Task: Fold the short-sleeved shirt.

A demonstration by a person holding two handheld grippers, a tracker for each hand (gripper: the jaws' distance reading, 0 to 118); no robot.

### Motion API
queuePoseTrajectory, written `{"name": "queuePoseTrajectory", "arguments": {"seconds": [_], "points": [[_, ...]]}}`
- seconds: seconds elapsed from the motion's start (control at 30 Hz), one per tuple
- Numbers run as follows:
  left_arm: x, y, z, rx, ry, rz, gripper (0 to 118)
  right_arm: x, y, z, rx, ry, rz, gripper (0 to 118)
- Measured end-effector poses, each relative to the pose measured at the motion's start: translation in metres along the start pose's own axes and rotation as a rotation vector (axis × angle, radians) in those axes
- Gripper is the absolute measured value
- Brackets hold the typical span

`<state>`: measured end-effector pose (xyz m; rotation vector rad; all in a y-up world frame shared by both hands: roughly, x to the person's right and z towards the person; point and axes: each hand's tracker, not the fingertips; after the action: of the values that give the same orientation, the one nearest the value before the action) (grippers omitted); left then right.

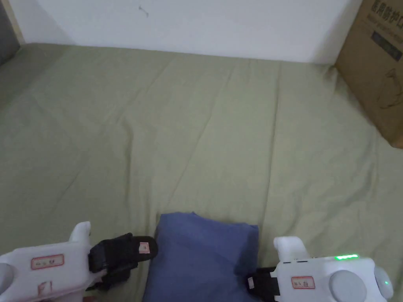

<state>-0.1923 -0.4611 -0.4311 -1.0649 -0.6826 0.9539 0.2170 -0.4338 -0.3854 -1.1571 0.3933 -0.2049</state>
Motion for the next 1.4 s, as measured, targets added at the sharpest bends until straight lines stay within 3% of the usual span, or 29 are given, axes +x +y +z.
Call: {"name": "queuePoseTrajectory", "arguments": {"seconds": [0.07, 0.17, 0.23, 0.33, 0.37, 0.4, 0.43, 0.47, 0.53, 0.77, 1.13, 1.4], "points": [[-0.004, 0.004, -0.023, -0.074, -0.038, 0.067, 118, -0.006, 0.0, -0.002, -0.005, -0.027, 0.055, 0], [0.008, 0.015, -0.047, -0.148, -0.211, 0.077, 118, -0.012, -0.001, -0.004, -0.004, -0.06, 0.132, 0], [-0.007, 0.022, -0.066, -0.236, -0.214, 0.102, 118, -0.014, -0.003, -0.005, 0.001, -0.065, 0.139, 0], [0.006, 0.023, -0.072, -0.254, -0.132, 0.024, 117, -0.013, -0.004, -0.004, 0.009, -0.064, 0.143, 0], [0.015, 0.025, -0.072, -0.253, -0.082, -0.034, 106, -0.012, -0.004, -0.004, 0.011, -0.06, 0.138, 0], [0.022, 0.026, -0.073, -0.237, -0.038, -0.088, 71, -0.012, -0.004, -0.004, 0.012, -0.056, 0.133, 0], [0.027, 0.026, -0.077, -0.226, 0.1, -0.154, 24, -0.011, -0.004, -0.003, 0.014, -0.055, 0.125, 0], [0.029, 0.014, -0.073, -0.216, 0.15, -0.186, 22, -0.01, -0.005, -0.002, 0.022, -0.048, 0.112, 0], [0.033, 0.015, -0.073, -0.224, 0.081, -0.123, 22, -0.013, -0.008, 0.001, 0.03, -0.056, 0.105, 0], [0.048, 0.032, -0.012, -0.157, 0.111, -0.222, 22, -0.037, -0.016, 0.038, 0.143, -0.107, 0.163, 0], [0.02, 0.126, 0.201, -0.08, 0.817, -0.366, 22, -0.068, -0.015, 0.062, 0.16, -0.131, 0.153, 0], [-0.012, 0.175, 0.27, -0.074, 1.261, -0.364, 22, -0.076, -0.004, 0.056, 0.145, -0.177, 0.161, 0]]}}
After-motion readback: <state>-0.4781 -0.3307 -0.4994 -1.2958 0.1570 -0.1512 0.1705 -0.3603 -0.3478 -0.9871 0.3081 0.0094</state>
